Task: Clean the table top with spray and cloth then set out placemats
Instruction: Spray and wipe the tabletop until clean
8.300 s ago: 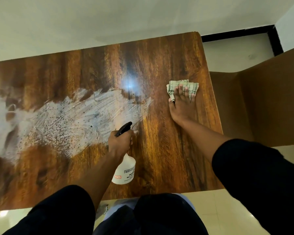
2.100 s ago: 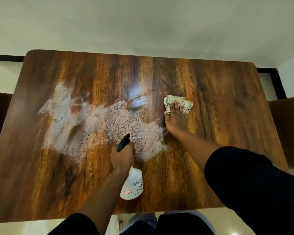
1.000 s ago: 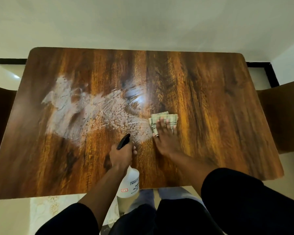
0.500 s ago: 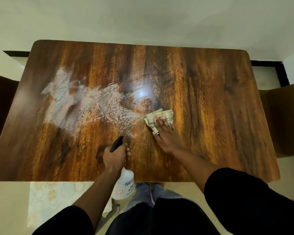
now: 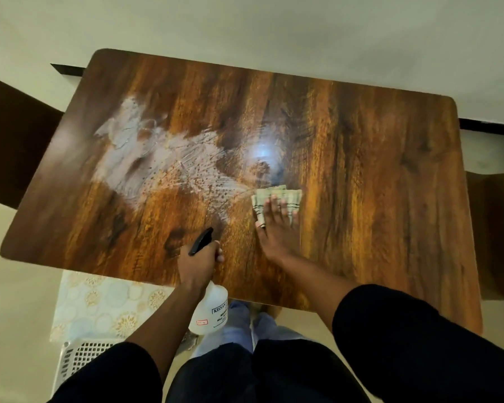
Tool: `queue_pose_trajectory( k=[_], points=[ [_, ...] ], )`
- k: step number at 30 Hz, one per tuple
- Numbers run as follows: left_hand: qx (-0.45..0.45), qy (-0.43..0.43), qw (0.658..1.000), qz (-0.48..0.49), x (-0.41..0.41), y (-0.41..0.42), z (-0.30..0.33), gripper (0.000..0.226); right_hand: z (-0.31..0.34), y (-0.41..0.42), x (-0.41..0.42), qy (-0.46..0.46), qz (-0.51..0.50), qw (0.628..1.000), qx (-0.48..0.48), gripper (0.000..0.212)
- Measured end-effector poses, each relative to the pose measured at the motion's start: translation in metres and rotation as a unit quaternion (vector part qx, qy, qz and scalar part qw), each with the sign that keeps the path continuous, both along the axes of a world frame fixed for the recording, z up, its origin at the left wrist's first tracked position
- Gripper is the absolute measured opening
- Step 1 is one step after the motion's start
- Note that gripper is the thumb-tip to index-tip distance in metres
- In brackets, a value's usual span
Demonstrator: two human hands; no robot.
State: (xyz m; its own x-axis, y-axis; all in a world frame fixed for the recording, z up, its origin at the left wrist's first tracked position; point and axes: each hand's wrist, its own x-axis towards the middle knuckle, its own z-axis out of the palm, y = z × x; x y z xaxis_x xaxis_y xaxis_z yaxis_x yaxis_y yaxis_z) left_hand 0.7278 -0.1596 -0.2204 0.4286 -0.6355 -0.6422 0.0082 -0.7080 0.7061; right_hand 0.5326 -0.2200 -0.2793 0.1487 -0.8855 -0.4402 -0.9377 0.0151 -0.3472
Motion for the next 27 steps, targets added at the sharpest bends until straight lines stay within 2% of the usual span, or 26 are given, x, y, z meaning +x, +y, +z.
queue_pose_trajectory(
  k=[3, 6, 11, 14, 20, 24, 27],
  points=[
    [0.007, -0.006, 1.000, 0.019, 0.005, 0.006, 0.003, 0.019, 0.000, 0.011, 0.038, -0.025, 0.145, 0.989, 0.001, 0.072],
    [0.013, -0.017, 0.999, 0.038, 0.012, 0.007, 0.004, 0.023, -0.004, 0.017, 0.065, -0.028, 0.278, 0.960, -0.014, 0.070],
    [0.020, -0.017, 0.998, 0.057, 0.029, 0.005, 0.002, 0.023, -0.011, 0.002, 0.057, -0.024, 0.340, 0.940, -0.027, 0.068],
    [0.027, -0.006, 0.998, 0.059, 0.039, -0.002, 0.003, 0.022, -0.003, -0.016, 0.047, -0.020, 0.291, 0.956, -0.018, 0.066],
    [0.007, 0.005, 0.999, 0.035, 0.057, -0.025, 0.009, 0.021, 0.002, -0.061, 0.022, -0.004, 0.068, 0.998, -0.008, 0.068],
    [0.007, 0.003, 0.999, 0.038, 0.073, -0.041, 0.010, 0.017, 0.002, -0.083, 0.021, 0.023, -0.068, 0.997, 0.001, 0.067],
    [0.017, 0.001, 0.999, 0.035, 0.086, -0.052, 0.010, 0.020, 0.003, -0.084, 0.046, 0.026, -0.114, 0.993, 0.003, 0.072]
  ],
)
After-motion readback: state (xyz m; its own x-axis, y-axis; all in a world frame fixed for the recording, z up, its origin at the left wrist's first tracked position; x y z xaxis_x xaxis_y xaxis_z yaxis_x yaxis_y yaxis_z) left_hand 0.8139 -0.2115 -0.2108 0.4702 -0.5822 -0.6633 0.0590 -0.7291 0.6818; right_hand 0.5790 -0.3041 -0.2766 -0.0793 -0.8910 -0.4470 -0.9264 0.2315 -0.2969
